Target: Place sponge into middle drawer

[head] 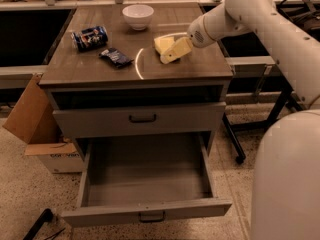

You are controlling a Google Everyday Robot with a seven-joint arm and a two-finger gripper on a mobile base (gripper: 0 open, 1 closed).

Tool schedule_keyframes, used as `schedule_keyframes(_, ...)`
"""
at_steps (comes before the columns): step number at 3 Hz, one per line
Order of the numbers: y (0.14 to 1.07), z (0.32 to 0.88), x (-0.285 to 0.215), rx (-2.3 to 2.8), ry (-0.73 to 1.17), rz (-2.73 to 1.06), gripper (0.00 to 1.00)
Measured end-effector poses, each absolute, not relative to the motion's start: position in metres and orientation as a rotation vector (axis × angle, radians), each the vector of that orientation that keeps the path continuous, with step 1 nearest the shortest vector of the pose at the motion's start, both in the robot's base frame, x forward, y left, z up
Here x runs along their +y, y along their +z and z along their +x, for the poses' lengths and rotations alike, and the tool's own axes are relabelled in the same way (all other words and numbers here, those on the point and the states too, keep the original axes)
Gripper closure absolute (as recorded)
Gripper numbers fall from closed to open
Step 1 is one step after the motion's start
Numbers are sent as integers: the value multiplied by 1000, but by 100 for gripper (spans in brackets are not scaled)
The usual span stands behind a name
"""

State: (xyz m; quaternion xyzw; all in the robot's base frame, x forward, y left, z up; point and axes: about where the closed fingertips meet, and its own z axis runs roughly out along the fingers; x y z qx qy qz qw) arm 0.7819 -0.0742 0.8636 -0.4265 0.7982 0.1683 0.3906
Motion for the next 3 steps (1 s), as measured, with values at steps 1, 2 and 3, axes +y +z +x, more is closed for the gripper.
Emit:
schedule_keyframes(1, 858, 786, -60, 2027, 454, -1093, 0)
schedule_keyframes(2, 853, 789, -46, 2027, 478, -1103, 0)
schedule_keyframes(3, 841, 792, -36, 2042, 488, -1113, 15)
